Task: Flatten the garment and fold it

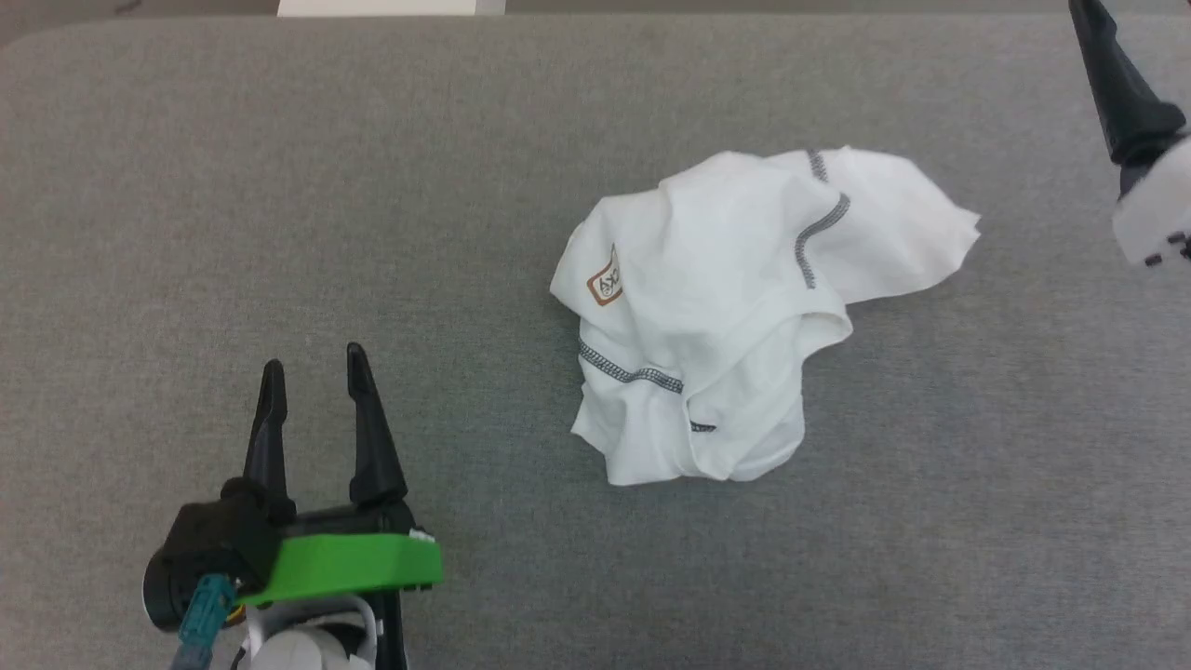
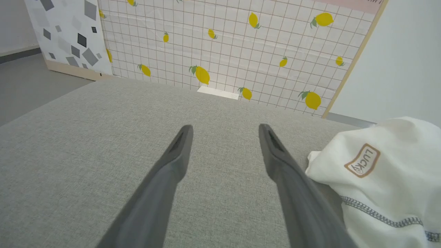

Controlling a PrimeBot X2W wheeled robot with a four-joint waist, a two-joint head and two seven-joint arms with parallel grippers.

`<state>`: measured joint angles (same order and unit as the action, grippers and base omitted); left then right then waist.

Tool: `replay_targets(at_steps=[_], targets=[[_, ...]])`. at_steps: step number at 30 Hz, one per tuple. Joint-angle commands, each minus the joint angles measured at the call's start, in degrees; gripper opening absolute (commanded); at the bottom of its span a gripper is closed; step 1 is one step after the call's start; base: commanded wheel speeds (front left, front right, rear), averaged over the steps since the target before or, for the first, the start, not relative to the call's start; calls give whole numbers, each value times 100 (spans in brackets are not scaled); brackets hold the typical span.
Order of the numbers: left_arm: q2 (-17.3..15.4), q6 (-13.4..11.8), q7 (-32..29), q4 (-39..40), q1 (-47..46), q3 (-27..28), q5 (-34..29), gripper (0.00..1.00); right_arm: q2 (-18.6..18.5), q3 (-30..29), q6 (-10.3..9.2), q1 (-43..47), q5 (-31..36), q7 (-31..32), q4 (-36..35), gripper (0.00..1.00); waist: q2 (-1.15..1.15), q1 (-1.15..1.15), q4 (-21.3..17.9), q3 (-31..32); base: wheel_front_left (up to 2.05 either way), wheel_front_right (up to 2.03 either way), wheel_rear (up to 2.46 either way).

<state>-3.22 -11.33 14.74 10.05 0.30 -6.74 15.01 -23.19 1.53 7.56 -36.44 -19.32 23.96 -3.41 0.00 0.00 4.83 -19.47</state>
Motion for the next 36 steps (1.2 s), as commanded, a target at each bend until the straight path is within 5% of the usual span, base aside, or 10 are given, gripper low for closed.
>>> replay_targets(at_steps=[1,8,22,23,25,36], targets=[[29,7,26,31,-123,-14,-13,100,-8,55,-8,-134,-54,217,173,100,0,0,246,-447,0,0,0],[33,-113,26,125,-311,-193,-30,100,-16,204,-8,-421,10,1526,1148,100,0,0,487,-731,0,0,0],[34,-260,26,125,-415,-403,67,100,-209,844,-8,179,-69,2124,1862,98,0,0,623,-852,0,0,0],[34,-257,26,120,-417,-395,51,100,-200,861,-8,196,-75,2130,1894,47,0,0,608,-836,0,0,0],[34,-248,26,105,-413,-369,11,100,-167,844,-8,194,-84,2066,1939,0,0,0,560,-791,0,0,0],[34,-149,26,-4,-167,-103,-108,100,-152,111,-8,-19,-86,722,2049,0,0,0,158,-33,0,0,0]])
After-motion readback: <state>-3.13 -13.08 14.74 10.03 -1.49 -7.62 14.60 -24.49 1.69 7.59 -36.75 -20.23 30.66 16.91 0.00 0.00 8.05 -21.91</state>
